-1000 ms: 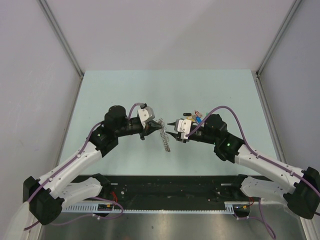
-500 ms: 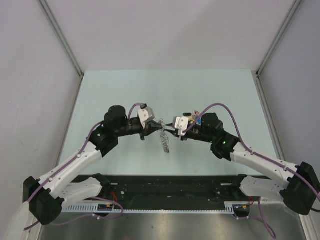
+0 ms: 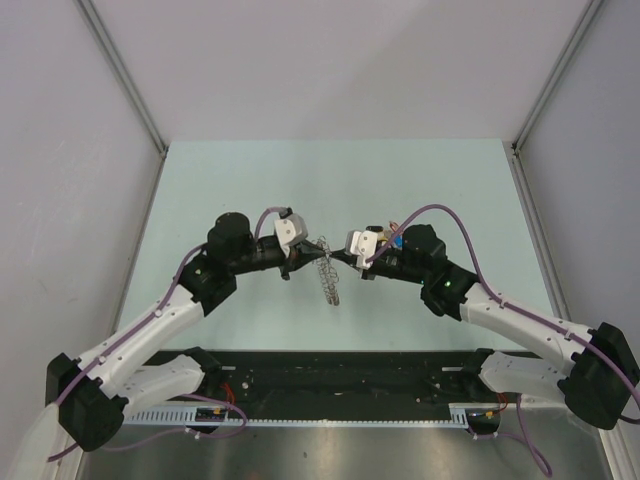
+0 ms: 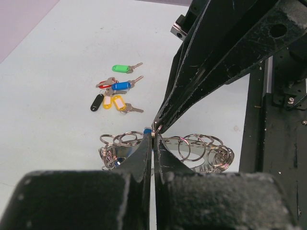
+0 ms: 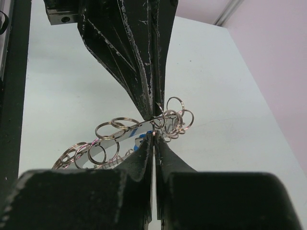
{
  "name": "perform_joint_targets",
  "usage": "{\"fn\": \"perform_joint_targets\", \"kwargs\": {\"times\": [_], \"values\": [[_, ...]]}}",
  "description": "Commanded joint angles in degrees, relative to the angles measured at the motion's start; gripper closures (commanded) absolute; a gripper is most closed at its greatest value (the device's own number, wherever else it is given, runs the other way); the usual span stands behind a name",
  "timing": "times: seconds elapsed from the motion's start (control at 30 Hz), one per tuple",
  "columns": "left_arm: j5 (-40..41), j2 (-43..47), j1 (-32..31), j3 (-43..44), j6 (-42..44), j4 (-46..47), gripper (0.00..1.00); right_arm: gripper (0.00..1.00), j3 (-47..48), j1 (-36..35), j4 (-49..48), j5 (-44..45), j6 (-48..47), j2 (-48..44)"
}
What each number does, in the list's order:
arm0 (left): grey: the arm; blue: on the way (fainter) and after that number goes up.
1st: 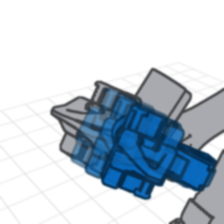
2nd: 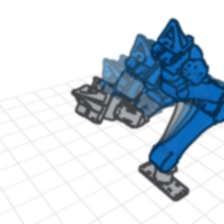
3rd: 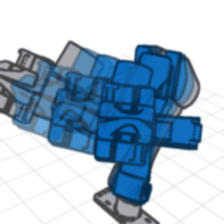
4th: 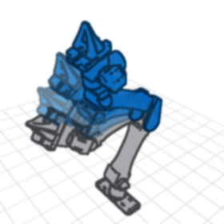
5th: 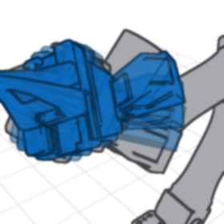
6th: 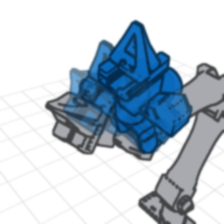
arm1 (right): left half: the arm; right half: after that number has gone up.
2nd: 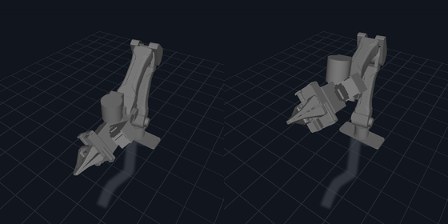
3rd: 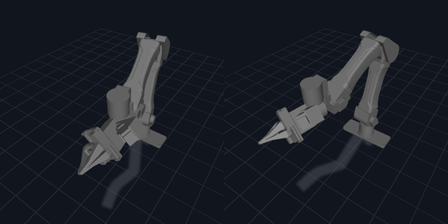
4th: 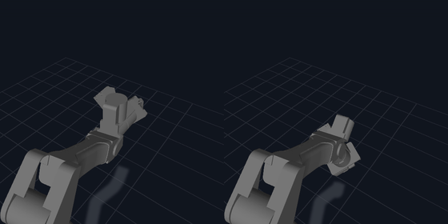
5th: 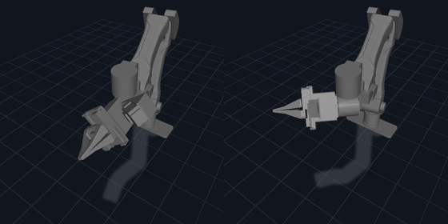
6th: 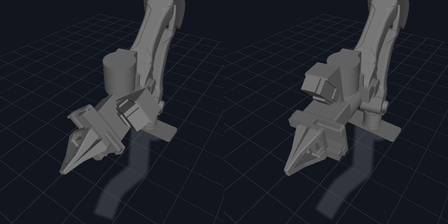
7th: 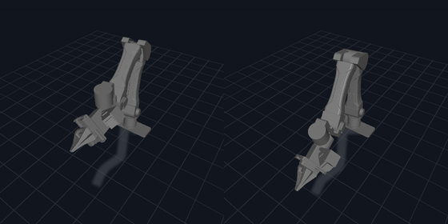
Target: Put the keys on the keyring
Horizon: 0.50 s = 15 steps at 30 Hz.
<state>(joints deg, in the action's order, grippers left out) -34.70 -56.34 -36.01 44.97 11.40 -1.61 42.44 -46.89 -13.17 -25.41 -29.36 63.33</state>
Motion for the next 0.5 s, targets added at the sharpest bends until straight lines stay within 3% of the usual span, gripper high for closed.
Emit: {"fn": "perform_joint_targets", "kwargs": {"times": [0.0, 0.17, 0.47], "values": [[-0.1, 3.0, 0.1, 0.0, -1.8, 5.6, 0.99, 1.0, 0.5, -0.5, -1.9, 0.5, -0.1, -2.0], [1.1, 6.8, 0.1, 0.0, -1.9, 5.4, 0.78, 1.0, 4.8, -3.0, 4.3, 3.7, -3.1, -4.3], [-3.1, 7.7, 0.5, 3.6, 2.6, -3.4, 0.56, 1.0, 13.9, -8.5, 20.2, 12.4, -7.7, -4.2]]}}
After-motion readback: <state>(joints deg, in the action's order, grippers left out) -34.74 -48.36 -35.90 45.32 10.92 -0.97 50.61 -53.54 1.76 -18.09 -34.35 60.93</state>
